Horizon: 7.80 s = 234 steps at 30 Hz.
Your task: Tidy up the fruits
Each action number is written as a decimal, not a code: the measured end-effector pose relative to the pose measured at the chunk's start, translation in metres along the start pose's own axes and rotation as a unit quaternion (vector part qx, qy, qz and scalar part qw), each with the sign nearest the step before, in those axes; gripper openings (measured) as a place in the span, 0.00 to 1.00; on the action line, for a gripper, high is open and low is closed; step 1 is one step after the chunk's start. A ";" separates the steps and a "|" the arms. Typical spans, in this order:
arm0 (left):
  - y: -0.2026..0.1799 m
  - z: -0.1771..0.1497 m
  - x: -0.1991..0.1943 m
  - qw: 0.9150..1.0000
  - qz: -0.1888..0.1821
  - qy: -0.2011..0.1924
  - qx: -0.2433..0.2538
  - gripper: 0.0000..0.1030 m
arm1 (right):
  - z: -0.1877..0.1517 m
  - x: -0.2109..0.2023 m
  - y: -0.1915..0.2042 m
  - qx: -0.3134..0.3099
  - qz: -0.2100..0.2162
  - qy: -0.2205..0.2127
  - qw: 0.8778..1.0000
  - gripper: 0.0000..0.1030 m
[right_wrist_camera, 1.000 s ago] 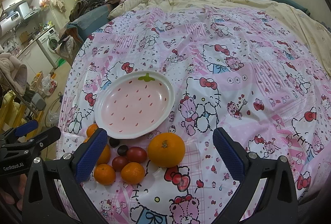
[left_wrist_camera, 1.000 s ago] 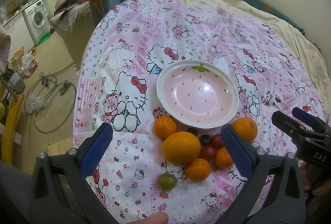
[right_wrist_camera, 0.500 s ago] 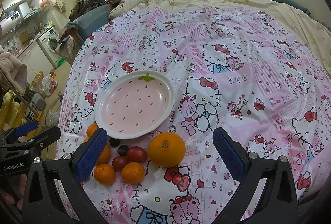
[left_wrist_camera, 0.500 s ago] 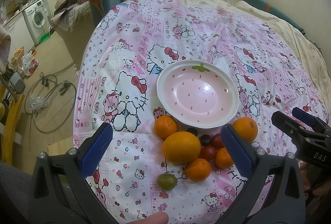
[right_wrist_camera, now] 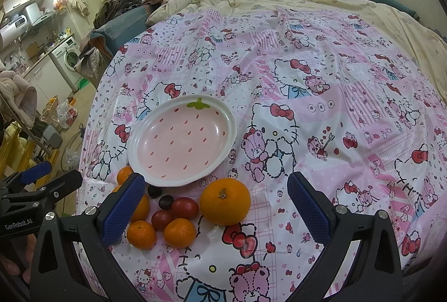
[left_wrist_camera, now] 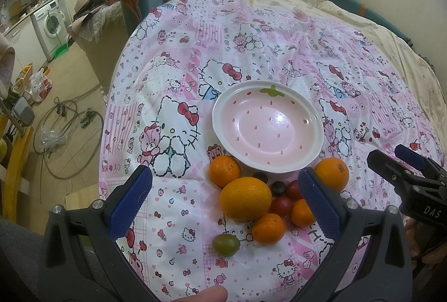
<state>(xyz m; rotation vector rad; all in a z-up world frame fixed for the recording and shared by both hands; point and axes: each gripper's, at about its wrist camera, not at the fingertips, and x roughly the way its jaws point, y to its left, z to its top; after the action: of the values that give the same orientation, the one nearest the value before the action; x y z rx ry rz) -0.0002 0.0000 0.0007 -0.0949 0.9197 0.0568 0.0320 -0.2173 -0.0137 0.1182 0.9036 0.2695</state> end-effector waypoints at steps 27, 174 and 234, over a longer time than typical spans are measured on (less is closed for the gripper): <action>0.023 -0.004 0.009 0.999 0.016 0.023 -0.030 1.00 | -0.008 0.075 -0.059 0.154 0.073 0.195 0.966 1.00; 0.014 0.054 0.058 0.997 -0.009 0.074 -0.023 0.85 | 0.060 0.058 -0.028 0.104 0.125 0.134 0.978 0.77; 0.014 -0.005 0.062 0.986 -0.054 0.155 -0.013 0.85 | -0.040 0.108 0.023 0.019 0.110 0.279 0.954 0.42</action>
<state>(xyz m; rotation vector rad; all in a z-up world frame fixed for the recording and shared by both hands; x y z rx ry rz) 0.0325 0.0141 -0.0526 -0.1812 1.2242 -0.0486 0.0599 -0.1655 -0.1154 0.1829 1.4616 0.5085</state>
